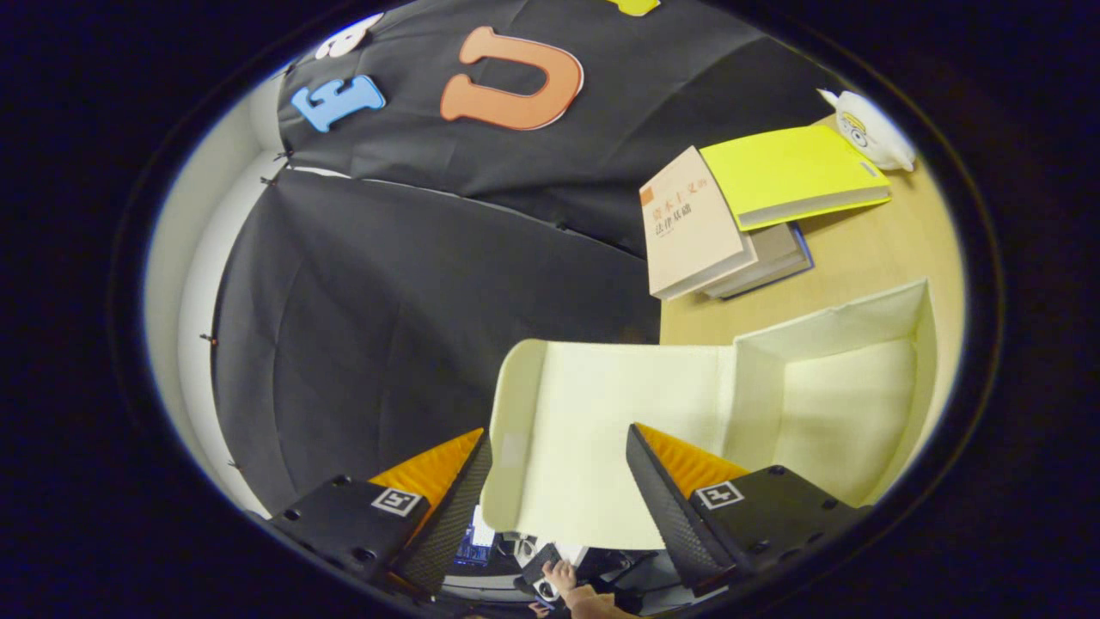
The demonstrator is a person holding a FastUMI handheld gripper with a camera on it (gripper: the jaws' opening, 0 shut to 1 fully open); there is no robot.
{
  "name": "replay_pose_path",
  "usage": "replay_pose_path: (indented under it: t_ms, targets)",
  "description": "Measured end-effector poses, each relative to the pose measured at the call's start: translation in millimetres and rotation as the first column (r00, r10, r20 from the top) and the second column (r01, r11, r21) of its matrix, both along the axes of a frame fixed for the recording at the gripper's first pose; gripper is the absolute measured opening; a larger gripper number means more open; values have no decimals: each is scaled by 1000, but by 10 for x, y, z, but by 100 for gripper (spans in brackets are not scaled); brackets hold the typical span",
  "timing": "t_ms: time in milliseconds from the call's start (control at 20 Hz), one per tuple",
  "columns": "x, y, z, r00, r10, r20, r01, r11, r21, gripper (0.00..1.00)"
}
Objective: Open the storage box then place both shoes into the box .Put the left shoe in first, then the right shoe, with the right side of both shoes facing outward in a uniform manner.
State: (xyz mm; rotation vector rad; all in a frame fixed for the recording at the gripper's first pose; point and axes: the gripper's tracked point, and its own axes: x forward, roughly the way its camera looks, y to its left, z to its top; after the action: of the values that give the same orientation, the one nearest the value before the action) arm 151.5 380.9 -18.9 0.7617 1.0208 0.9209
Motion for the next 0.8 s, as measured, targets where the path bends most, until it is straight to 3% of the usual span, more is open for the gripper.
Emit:
replay_pose_path:
  t_ms: [250, 450, 700, 800]
  targets:
    - [141, -520, -367, 995, -87, 47, 95, 971, -219, 100]
    - [184, -1200, -562, 981, -92, 171, 155, 900, -406, 100]
    - [198, -2017, -697, 956, -151, 251, 262, 823, -504, 100]
    - [182, -2425, -819, 947, -178, 268, 304, 773, -558, 100]
